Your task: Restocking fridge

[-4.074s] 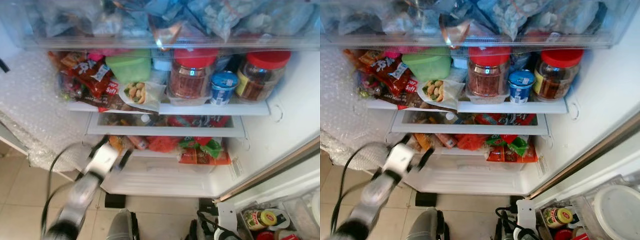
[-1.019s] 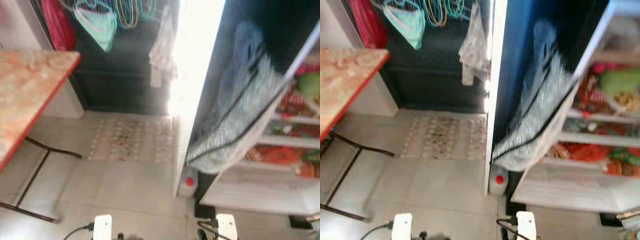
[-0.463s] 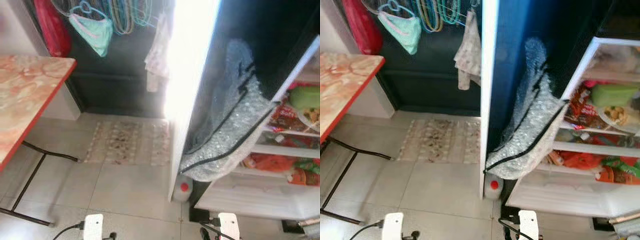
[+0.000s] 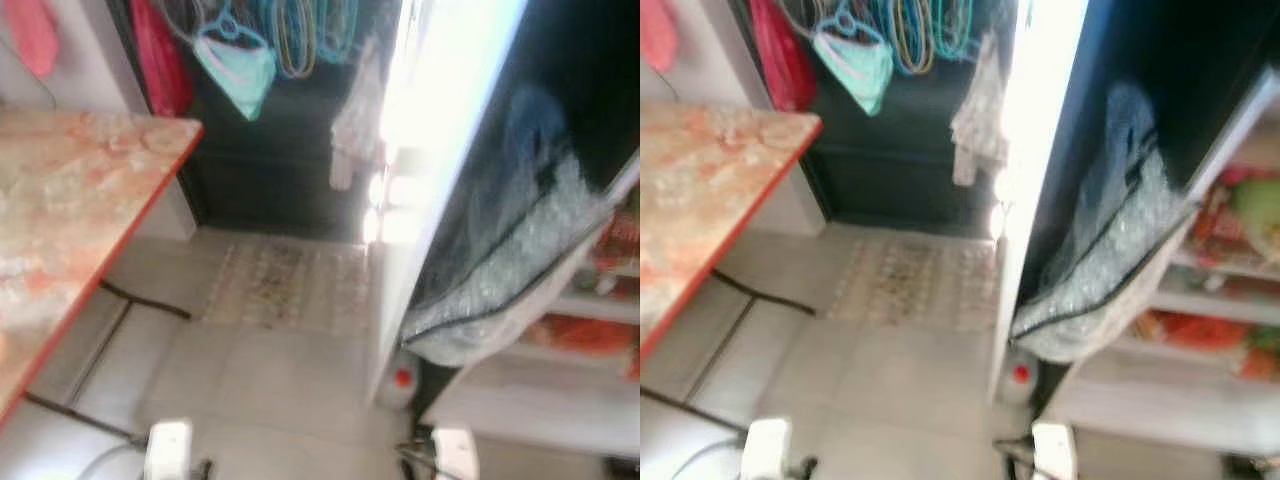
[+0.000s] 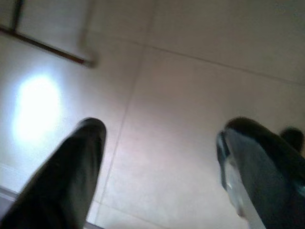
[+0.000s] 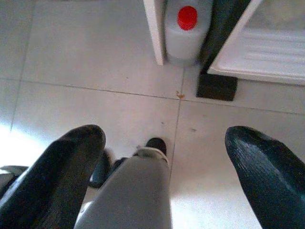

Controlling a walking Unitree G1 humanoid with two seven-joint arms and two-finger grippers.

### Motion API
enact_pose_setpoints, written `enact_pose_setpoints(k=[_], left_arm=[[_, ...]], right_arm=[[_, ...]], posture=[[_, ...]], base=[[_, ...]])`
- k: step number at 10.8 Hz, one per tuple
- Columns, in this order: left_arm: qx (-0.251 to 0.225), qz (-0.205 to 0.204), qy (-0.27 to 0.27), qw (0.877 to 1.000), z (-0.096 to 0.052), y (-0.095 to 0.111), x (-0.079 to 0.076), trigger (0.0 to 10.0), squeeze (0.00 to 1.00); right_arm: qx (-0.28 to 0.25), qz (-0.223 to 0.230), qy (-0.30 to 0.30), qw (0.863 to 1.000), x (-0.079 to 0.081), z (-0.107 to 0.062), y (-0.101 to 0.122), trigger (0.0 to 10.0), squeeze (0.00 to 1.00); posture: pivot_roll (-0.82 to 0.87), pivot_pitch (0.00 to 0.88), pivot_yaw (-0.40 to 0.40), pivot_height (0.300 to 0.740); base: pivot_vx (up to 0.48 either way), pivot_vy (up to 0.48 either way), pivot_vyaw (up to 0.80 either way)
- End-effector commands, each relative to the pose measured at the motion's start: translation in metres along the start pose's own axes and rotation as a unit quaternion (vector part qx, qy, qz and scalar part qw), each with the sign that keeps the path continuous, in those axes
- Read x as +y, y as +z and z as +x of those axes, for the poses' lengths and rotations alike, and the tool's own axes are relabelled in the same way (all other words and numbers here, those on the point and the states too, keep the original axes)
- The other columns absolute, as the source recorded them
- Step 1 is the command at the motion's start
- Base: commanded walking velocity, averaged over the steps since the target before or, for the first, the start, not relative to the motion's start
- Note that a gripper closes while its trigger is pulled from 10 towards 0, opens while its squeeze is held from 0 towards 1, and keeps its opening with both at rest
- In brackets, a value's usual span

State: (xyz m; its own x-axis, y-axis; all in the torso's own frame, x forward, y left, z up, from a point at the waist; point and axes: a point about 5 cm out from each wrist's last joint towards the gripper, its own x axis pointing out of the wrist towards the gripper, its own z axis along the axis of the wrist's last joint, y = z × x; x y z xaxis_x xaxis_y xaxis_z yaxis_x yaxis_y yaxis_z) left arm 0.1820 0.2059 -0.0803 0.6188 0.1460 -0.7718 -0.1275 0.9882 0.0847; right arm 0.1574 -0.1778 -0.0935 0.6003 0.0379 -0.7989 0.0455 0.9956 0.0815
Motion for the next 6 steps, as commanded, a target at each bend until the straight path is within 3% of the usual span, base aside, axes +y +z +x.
enact_pose_setpoints(k=[1,3,4,6], left_arm=[[0.012,0.004,0.008,1.0,-0.001,-0.005,0.004,10.0,0.0],[0.015,0.01,-0.005,1.0,-0.001,-0.007,-0.016,10.0,0.0],[0.026,0.02,-0.018,0.999,-0.005,-0.017,-0.037,10.0,0.0],[0.029,0.027,-0.022,0.999,-0.006,-0.021,-0.039,10.0,0.0]], right_arm=[[0.003,0.008,0.002,1.0,0.005,0.001,-0.001,10.0,0.0],[0.012,0.001,-0.002,1.0,0.003,0.0,-0.003,10.0,0.0],[0.016,-0.005,-0.002,1.0,0.004,0.0,-0.004,10.0,0.0],[0.024,-0.006,-0.005,1.0,0.004,-0.001,-0.008,10.0,0.0]], posture=[[-0.04,0.041,0.03,0.74],[-0.04,0.034,0.04,0.74],[-0.04,0.028,0.044,0.74],[-0.03,0.012,0.053,0.74]], base=[[0.0,0.0,0.0],[0.0,0.0,-0.77],[0.0,0.0,-0.77],[0.0,0.0,-0.77]])
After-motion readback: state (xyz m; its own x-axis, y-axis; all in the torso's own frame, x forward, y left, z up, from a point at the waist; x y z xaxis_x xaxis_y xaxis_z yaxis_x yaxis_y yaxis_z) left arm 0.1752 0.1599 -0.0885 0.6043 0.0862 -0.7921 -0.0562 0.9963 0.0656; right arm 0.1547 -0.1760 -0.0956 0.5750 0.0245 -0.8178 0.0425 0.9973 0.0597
